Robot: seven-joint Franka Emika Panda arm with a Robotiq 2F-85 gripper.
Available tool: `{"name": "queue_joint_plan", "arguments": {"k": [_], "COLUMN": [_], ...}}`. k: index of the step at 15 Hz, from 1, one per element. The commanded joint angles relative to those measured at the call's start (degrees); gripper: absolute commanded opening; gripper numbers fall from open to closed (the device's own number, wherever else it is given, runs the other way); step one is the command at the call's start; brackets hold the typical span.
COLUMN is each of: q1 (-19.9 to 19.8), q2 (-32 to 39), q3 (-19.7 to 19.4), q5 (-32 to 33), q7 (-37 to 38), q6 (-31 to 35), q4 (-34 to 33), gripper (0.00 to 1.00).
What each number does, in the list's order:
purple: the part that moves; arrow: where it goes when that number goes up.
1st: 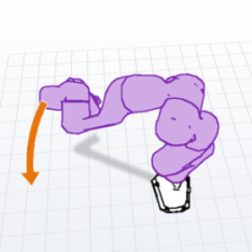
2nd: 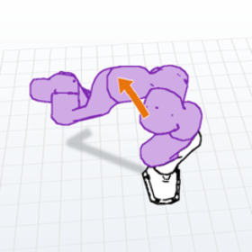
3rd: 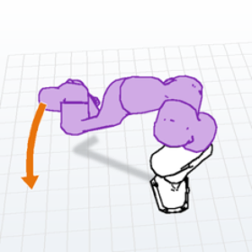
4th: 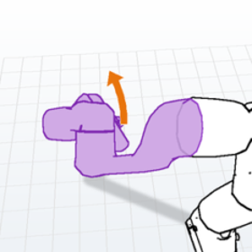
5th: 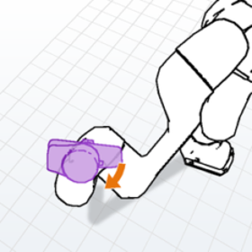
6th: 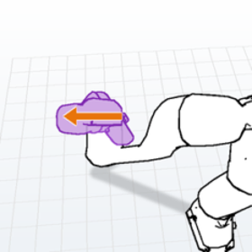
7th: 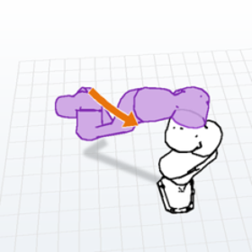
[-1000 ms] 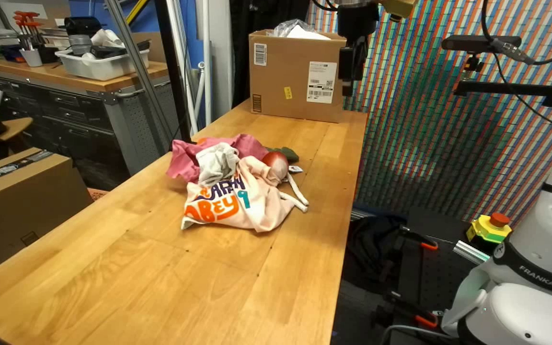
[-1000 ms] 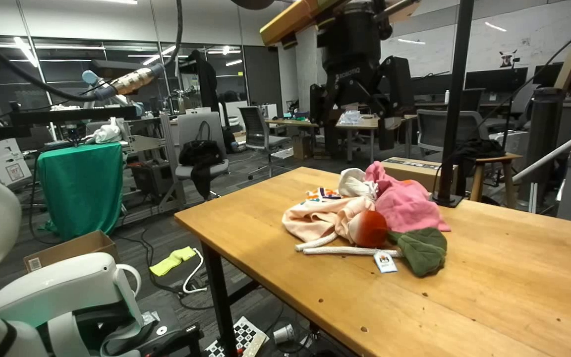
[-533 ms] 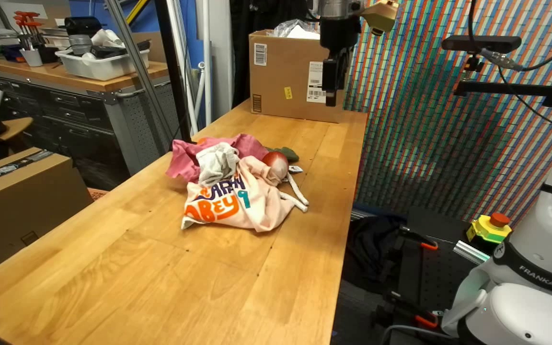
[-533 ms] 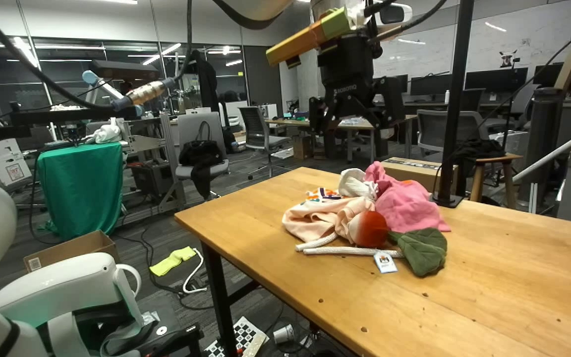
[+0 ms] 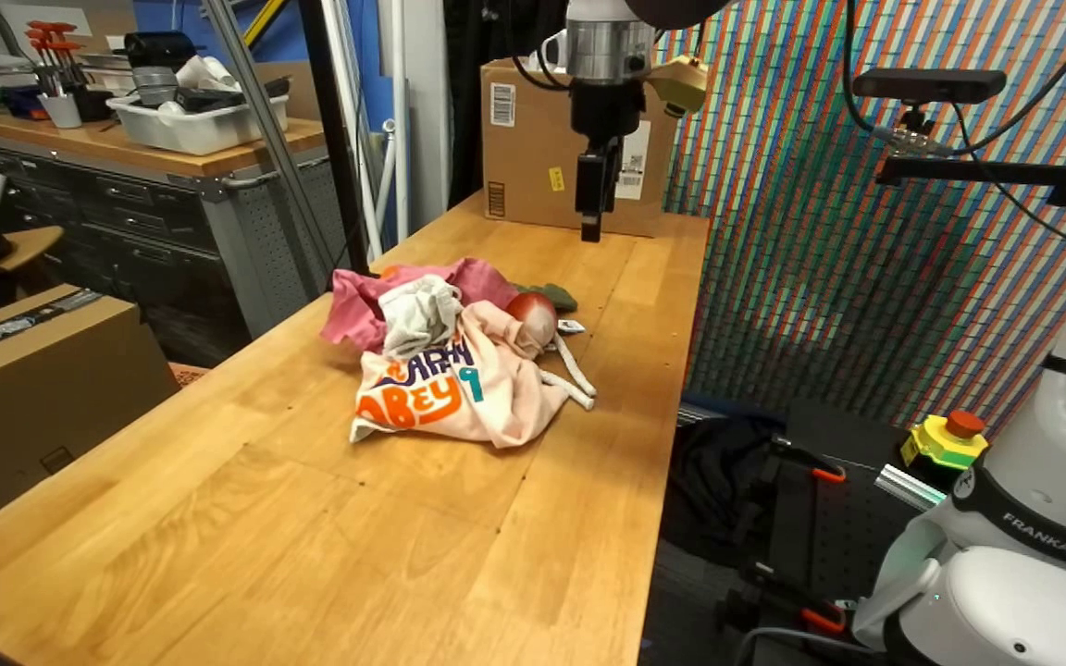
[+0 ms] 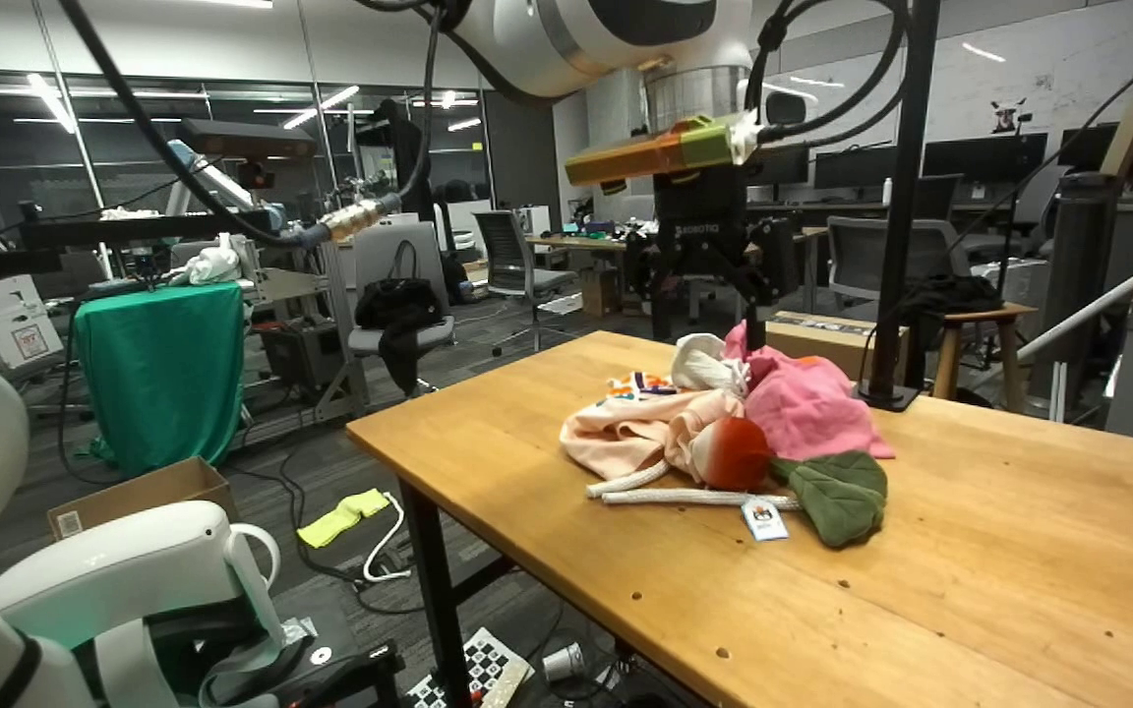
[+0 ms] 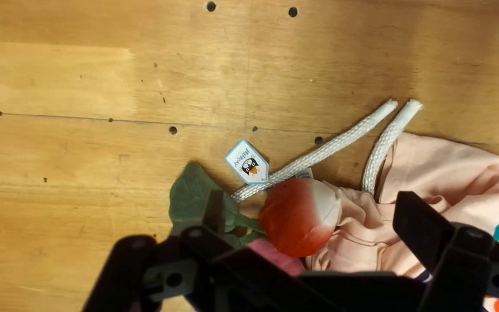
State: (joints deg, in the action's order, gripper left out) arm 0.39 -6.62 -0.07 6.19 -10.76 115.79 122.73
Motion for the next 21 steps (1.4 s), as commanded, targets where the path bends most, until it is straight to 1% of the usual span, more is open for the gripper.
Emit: {"name": "queue_joint_plan", "arguments": {"k": [1, 4, 6, 11, 15, 21], "q1": [0.33, 0.38, 0.52, 0.66, 0.64, 0.74], "q2": [3.87, 6.79, 8.8, 14.05, 17.21, 19.69], "q3": [-0.19, 0.23, 0.62, 1.56, 1.61, 0.52], "q5": [-3.24, -4.67, -4.9, -4.73, -3.27, 0.42], "q7": [-2.42, -1.58, -0.47, 0.52, 2.42, 4.88], "q6": [3.98, 8.1, 11.54, 17.3, 22.01, 25.83], "q4": [-1.43, -0.91, -0.46, -0.89, -1.67, -2.75], "gripper": [1.0, 1.0, 1.0, 1.0, 1.0, 1.0]}}
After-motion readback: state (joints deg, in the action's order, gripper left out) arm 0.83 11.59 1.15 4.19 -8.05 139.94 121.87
